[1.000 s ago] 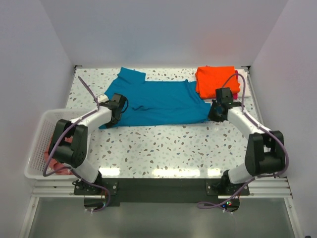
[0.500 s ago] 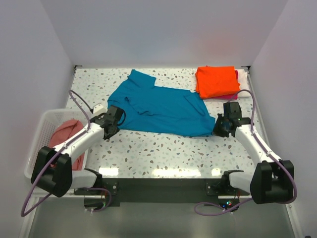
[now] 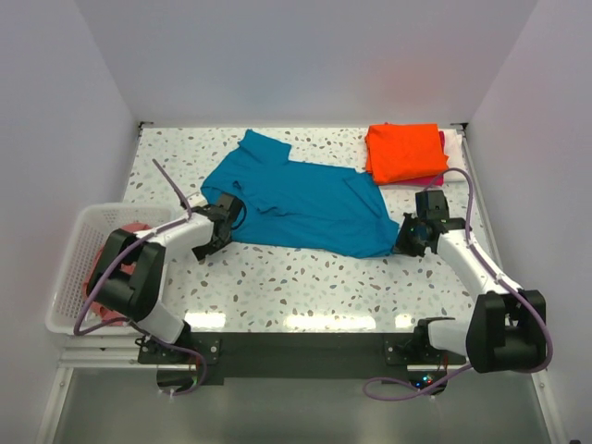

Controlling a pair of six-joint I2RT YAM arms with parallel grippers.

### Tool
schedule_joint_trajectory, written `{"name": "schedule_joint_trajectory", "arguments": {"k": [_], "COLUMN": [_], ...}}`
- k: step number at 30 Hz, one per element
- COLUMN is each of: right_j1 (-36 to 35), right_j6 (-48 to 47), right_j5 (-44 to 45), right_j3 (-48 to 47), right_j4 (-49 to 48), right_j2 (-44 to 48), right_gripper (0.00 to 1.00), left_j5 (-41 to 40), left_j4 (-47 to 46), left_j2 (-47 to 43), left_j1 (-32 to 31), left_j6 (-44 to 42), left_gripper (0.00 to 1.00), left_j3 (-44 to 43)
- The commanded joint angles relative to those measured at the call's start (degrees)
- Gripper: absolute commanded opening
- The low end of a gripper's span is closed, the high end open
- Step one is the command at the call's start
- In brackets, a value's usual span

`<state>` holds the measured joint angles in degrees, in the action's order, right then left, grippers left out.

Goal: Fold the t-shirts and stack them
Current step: Fold the tshirt

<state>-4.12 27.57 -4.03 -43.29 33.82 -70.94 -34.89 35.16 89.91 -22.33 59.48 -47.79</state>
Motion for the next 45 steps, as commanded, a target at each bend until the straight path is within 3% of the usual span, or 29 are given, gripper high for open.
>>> {"name": "schedule_joint_trajectory", "arguments": {"k": [1,11,17,25,28,31,32,35,45], "right_j1": [0.3,0.3,0.3,0.3,0.3,0.7,0.8,1.4,3.0], "right_j6": [-0.9,-1.2,-1.7,-1.8,-1.6,-1.2,-1.2,-1.0,1.6], "right_j5": [0.5,-0.7,-1.1,-1.4,-1.9,-2.3,-2.6,-3.3,-2.7], "right_j3": [-1.5,-1.3,-2.2,-2.6,-2.3,-2.0,-2.0,-1.8,-0.8], "right_j4": [-1.4,-2.1,-2.0,-2.8,-3.2,-3.2,-3.1,-2.5,6.2], "right_j2": [-0.3,1.2,0.4,-1.7,-2.0,-2.0,-2.0,-1.4,1.1], "right_gripper": [0.03,0.02,0.03,0.02,0.02,0.02,0.02,0.02,0.0], "left_j5": [-4.7,-5.2,-6.6,-6.7,-6.8,-6.5,-6.6,-6.9,-5.5], "left_j4": [-2.2,-6.8,-4.3,-3.0,-2.8,-3.1,-2.5,-0.2,7.0], "left_j2": [0.1,-8.5,-4.2,5.2,6.8,7.0,6.6,5.5,-15.1], "left_j1": [-0.1,0.1,1.4,2.8,2.8,2.8,2.8,2.9,2.8], "left_j6": [2.3,0.2,0.9,1.1,1.5,1.1,1.0,0.3,0.3], "left_gripper": [0.64,0.64,0.7,0.69,0.59,0.3,0.15,0.0,0.0], "left_j3": [-2.6,1.4,-2.4,-5.6,-5.7,-4.9,-4.9,-4.7,3.6]}}
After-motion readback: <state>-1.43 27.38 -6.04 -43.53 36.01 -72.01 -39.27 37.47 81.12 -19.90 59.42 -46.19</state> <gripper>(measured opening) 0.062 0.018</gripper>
